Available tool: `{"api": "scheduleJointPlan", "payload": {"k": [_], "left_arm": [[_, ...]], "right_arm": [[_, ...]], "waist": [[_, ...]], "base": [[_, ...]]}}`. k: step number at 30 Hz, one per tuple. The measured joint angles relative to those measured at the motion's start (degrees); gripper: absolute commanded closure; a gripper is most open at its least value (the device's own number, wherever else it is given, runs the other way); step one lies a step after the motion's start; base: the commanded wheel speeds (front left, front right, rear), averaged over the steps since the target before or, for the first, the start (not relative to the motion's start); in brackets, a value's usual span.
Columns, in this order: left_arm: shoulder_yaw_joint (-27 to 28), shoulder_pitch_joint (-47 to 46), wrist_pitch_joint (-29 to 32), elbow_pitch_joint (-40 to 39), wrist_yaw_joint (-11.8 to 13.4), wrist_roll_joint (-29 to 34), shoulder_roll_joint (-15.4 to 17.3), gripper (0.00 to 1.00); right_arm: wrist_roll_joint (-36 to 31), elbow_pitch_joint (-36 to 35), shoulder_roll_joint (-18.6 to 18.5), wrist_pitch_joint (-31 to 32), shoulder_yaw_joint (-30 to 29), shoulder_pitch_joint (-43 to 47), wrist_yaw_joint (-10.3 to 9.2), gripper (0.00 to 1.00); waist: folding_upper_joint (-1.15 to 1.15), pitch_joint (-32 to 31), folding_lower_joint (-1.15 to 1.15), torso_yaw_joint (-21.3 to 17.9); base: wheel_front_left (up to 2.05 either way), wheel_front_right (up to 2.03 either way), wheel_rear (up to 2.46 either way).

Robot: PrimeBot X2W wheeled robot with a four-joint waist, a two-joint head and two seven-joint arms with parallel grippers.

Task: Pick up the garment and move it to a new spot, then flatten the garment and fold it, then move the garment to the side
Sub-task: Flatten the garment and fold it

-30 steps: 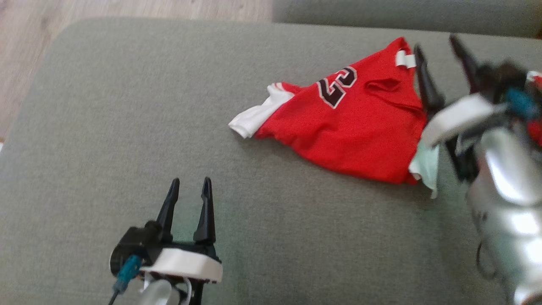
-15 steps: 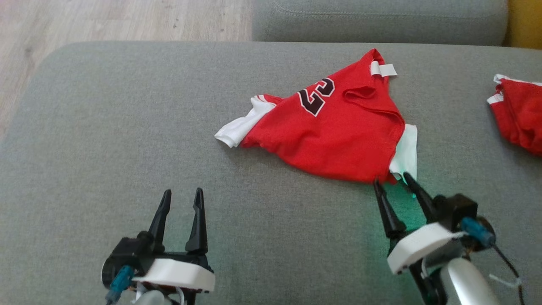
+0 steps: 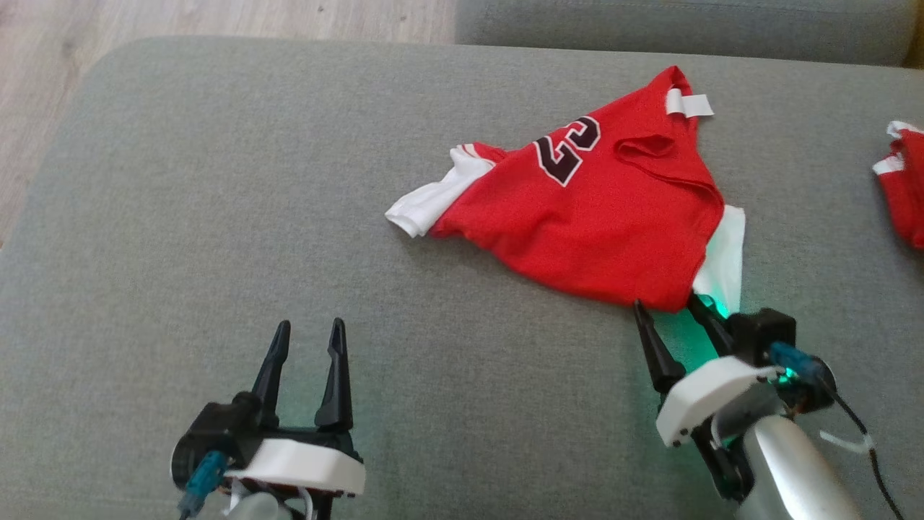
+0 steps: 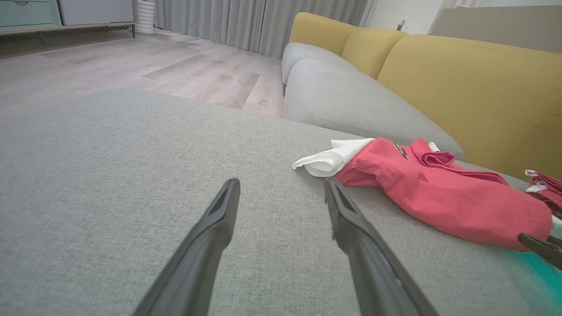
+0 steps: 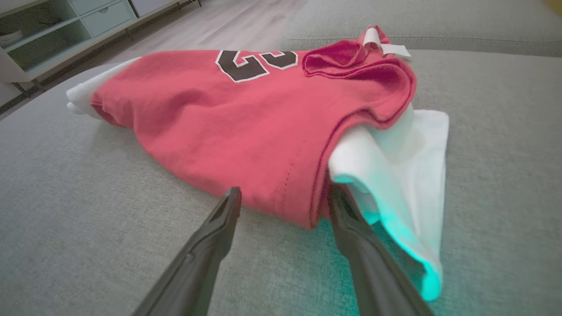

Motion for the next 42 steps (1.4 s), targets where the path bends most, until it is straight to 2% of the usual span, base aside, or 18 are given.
{"api": "scheduleJointPlan", "payload": {"k": [5,6,7,8,12,14,20,24,28,33,38,42], "left_arm": [[-0.02,-0.04,0.0,0.0,0.0,-0.01,0.03,0.0],[-0.01,-0.04,0.0,0.0,0.0,-0.04,0.05,0.0],[-0.02,-0.06,0.0,0.0,0.0,-0.15,0.05,0.0],[-0.02,-0.06,0.0,0.0,0.01,-0.16,0.07,0.0],[0.09,-0.05,0.0,-0.01,0.23,-0.41,0.21,0.0],[0.19,-0.05,0.0,-0.04,0.53,-0.54,0.3,0.0],[0.18,-0.05,-0.01,-0.15,0.53,-0.54,0.35,0.0],[0.18,-0.04,-0.01,-0.15,0.54,-0.54,0.48,0.0],[0.16,0.08,-0.05,-0.11,0.56,-0.55,0.56,0.0],[0.13,0.3,-0.07,-0.1,0.58,-0.67,0.65,0.0],[0.07,0.73,-0.07,-0.13,0.58,-1.13,0.91,0.0],[-0.82,1.36,-0.07,-0.13,0.57,-1.13,0.91,0.0]], "right_arm": [[-0.16,1.51,-0.03,-0.04,2.0,-1.94,0.0,0.02],[-0.18,1.69,-0.03,-0.03,2.81,-1.96,0.0,0.31],[-0.24,1.79,-0.03,0.02,3.42,-1.88,0.0,0.48],[-0.23,1.71,-0.01,0.02,3.86,-1.79,0.0,0.57],[-0.21,-0.48,0.07,0.27,5.01,-1.48,0.0,0.8],[-0.26,-1.75,0.13,0.24,4.9,-1.49,0.0,0.98],[-1.49,-1.68,0.27,0.16,4.36,-1.6,0.0,1.0],[0.35,-2.71,0.38,0.2,3.99,-1.47,0.0,1.0],[3.53,-7.76,0.43,2.41,3.2,1.21,0.0,1.0],[6.2,-16.92,-0.07,6.94,1.51,12.05,0.0,1.0],[6.41,-24.46,-2.02,12.39,-4.8,18.51,0.0,1.0],[4.98,-24.69,-2.25,15.53,-11.14,18.45,0.0,1.0]], "waist": [[0.0,0.4,0.0,0.78],[0.0,0.45,0.0,0.89],[0.0,0.47,0.0,0.96],[0.0,0.45,0.0,0.99],[0.0,0.26,0.0,0.67],[0.0,0.15,0.0,0.24],[0.0,0.06,0.0,-0.58],[0.0,-0.22,0.0,-0.95],[0.0,-1.0,0.0,-1.52],[0.0,-2.3,-0.01,-2.53],[0.0,-3.27,-0.01,-4.16],[0.0,-3.73,-0.01,-4.75]], "base": [[0.0,0.0,0.0],[0.0,0.0,0.0],[0.0,0.0,0.0],[0.0,0.0,0.0],[0.0,0.0,0.0],[0.0,0.0,0.0],[0.0,0.0,0.0],[0.0,0.0,0.0],[0.0,0.0,0.0],[0.0,0.0,0.0],[0.0,0.0,0.0],[0.0,0.0,0.0]]}}
